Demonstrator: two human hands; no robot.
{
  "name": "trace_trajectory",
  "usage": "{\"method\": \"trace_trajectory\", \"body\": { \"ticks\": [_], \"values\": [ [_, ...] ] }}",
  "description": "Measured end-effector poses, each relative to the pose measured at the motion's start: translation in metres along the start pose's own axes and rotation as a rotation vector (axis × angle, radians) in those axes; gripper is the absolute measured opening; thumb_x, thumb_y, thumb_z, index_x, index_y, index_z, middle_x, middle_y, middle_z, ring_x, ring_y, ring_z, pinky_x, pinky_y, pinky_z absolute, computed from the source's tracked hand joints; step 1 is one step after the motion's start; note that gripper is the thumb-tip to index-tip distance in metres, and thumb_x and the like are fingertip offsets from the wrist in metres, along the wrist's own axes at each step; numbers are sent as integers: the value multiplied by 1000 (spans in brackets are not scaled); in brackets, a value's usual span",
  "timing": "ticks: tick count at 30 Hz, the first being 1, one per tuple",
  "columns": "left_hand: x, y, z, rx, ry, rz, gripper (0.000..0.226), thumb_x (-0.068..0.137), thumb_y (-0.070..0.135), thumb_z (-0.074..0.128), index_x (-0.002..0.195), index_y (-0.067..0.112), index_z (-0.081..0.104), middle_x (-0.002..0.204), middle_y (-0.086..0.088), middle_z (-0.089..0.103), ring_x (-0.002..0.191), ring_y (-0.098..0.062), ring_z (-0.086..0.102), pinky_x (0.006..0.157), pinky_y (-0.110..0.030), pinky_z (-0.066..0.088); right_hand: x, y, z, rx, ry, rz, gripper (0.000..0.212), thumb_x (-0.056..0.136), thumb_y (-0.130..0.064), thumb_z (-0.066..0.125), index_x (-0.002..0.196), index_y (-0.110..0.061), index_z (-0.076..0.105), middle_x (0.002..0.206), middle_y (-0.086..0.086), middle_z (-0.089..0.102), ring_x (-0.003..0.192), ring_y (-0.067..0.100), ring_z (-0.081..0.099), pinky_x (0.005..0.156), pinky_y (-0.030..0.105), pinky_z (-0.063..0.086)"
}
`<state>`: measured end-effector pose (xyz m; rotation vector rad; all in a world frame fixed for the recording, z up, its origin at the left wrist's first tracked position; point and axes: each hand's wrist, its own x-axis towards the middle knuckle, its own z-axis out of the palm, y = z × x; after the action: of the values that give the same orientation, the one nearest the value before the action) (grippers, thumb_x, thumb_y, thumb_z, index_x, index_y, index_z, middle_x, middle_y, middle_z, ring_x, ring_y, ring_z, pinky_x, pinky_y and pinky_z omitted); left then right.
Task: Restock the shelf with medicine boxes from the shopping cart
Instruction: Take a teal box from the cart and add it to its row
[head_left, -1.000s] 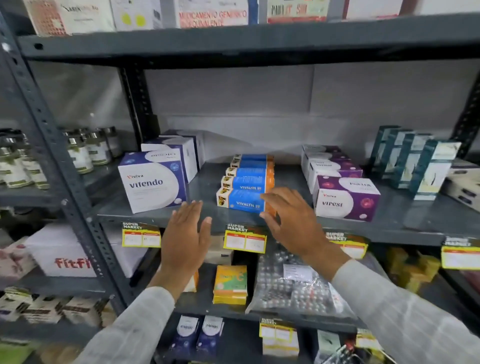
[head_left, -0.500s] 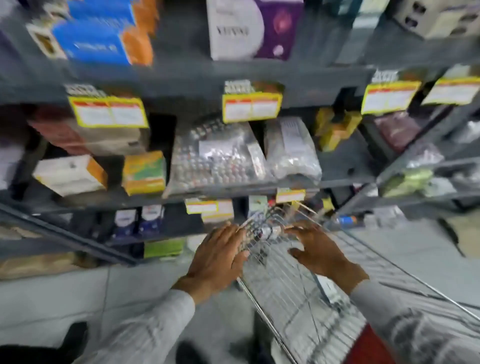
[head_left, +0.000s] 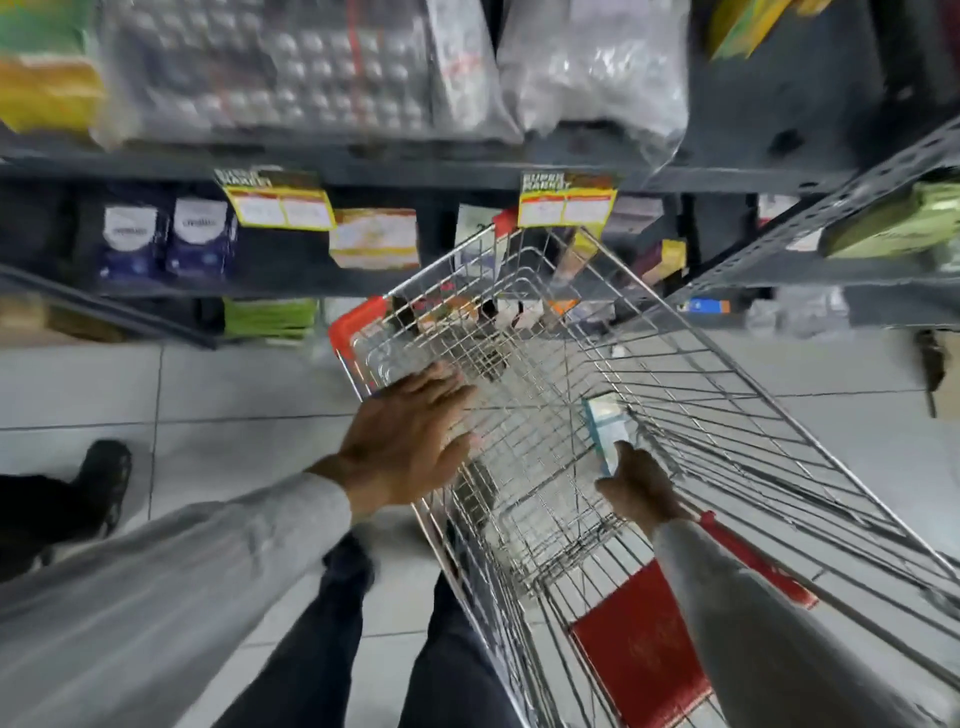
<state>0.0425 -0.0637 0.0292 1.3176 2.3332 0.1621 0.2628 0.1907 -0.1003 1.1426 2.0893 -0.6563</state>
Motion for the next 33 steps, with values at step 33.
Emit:
{"method": "trace_trajectory", "body": {
  "ticks": [33],
  "values": [
    [-46, 18, -243, -213, 781, 81, 46, 94, 31, 62, 139, 19, 60, 143, 1, 61, 141, -17, 48, 117, -34, 37, -271, -182, -193, 101, 857, -547, 70, 72, -35, 77, 136, -26, 53, 118, 1, 68, 108, 28, 64, 84, 36, 51]
  ]
}}
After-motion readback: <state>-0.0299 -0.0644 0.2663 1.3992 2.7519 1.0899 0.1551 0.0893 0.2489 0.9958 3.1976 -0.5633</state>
